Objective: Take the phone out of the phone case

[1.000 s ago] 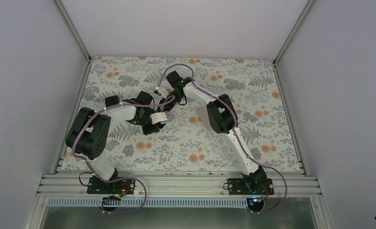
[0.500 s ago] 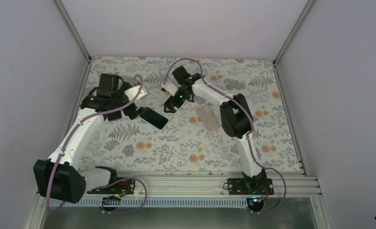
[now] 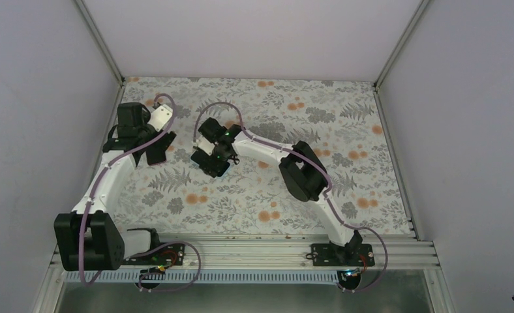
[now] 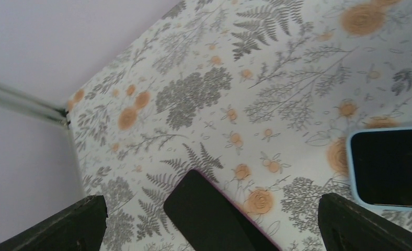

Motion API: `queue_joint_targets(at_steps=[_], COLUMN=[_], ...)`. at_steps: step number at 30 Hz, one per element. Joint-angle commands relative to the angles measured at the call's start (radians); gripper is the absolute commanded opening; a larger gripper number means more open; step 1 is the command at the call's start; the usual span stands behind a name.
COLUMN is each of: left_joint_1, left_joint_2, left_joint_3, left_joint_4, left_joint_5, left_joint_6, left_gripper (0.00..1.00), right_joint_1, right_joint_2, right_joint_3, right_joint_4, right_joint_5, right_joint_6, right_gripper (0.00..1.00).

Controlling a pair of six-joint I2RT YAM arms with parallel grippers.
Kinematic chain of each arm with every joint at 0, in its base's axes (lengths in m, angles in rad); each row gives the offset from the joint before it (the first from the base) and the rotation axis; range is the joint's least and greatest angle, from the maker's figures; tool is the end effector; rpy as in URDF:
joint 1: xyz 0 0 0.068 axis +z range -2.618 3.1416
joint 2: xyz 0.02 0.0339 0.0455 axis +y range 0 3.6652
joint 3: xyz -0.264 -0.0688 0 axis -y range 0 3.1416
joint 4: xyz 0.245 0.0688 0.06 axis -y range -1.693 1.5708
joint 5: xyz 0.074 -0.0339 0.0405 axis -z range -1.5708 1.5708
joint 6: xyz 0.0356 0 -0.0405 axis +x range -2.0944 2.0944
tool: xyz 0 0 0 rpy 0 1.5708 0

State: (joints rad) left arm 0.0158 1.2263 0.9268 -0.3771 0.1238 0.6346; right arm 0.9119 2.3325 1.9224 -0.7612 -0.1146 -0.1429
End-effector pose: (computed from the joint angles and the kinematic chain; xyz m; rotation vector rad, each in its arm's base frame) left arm 0.2679 -0.0002 0.2786 0.7484 2.1217 0.2124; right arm 0.2988 0.3926 0.1611 -1.4330 2.3960 0.3604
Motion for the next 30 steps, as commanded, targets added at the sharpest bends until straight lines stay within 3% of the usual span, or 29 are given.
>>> queue_joint_targets(at_steps=[1,7,23,30], left_joint_1=[0.043,0.075,0.116,0.117], left_joint_2=[-0.011,-0.014,-0.006,-0.002], left_joint_3=[-0.022,-0.04,-0.042,-0.047], left_joint_4=[0.073,0.078,0.052,0.064], left_joint_5=[0.011,0.045,0.084,0.086], left_joint_6=[-0.047,-0.048,-0.016,-0.023], left_gripper=[1.0,1.0,1.0,1.0], right_joint_1=[-0.01,-0.006,-0.023,-0.016], right_joint_2=[0.017,0.037,0.027,0.059], right_joint_3=[0.016,0.024,0.024,-0.001], right_joint_4=[0.044,0.039,-0.005,0.01], right_joint_5=[0.151,0.168,-0.086,0.036], right_joint_6=[0.049,0.028,0.036,0.023], right_gripper=[1.0,1.0,1.0,1.0])
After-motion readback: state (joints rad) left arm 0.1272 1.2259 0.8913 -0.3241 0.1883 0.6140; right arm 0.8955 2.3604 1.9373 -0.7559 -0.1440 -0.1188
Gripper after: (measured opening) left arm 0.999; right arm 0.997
